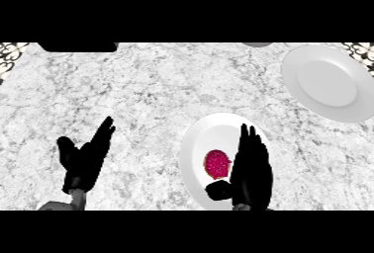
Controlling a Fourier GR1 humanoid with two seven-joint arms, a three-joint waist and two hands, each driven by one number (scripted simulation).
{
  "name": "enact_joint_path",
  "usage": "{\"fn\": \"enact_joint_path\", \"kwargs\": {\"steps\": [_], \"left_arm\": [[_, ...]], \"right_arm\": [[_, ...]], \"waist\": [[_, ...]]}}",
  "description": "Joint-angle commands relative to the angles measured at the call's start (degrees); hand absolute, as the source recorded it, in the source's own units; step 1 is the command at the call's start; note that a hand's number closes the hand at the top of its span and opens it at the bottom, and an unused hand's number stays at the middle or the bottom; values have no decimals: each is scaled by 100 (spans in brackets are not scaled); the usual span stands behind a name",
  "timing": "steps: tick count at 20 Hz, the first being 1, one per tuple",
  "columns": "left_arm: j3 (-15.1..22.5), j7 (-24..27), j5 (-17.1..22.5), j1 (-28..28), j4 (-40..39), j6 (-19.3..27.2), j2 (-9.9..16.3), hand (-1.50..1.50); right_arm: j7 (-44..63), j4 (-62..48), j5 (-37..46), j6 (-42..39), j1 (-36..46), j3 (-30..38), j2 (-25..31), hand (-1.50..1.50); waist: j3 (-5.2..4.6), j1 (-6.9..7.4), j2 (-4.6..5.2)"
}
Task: Pick the cupcake from the plate and place it in the plate
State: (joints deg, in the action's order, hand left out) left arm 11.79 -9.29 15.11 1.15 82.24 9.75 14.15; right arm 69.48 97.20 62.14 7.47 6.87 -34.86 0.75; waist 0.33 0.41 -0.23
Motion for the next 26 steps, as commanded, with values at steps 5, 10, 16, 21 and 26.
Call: {"fn": "enact_joint_path", "kwargs": {"steps": [5, 10, 16, 21, 26], "left_arm": [[220, 73, -202, -174, -341, 38, -291, 0], [162, 101, -286, -244, -181, 6, -278, 0], [-124, -112, -56, -398, 127, -255, -28, 0], [-134, -195, -194, 112, -204, -138, -166, 0], [177, -223, -308, 55, 37, -226, -234, 0]], "right_arm": [[991, -539, -514, -181, 236, -106, -72, 150], [848, -1055, -306, 73, 541, -207, -72, 150], [975, -997, 26, 247, 369, -567, -72, 150], [546, -1816, 445, 639, 1824, 471, -72, 150], [114, -2983, 809, 780, 3454, 1855, -73, 150]], "waist": [[-37, -11, 36], [-35, 1, 27], [-35, 5, 11], [-34, 84, 69], [-33, 473, 192]]}}
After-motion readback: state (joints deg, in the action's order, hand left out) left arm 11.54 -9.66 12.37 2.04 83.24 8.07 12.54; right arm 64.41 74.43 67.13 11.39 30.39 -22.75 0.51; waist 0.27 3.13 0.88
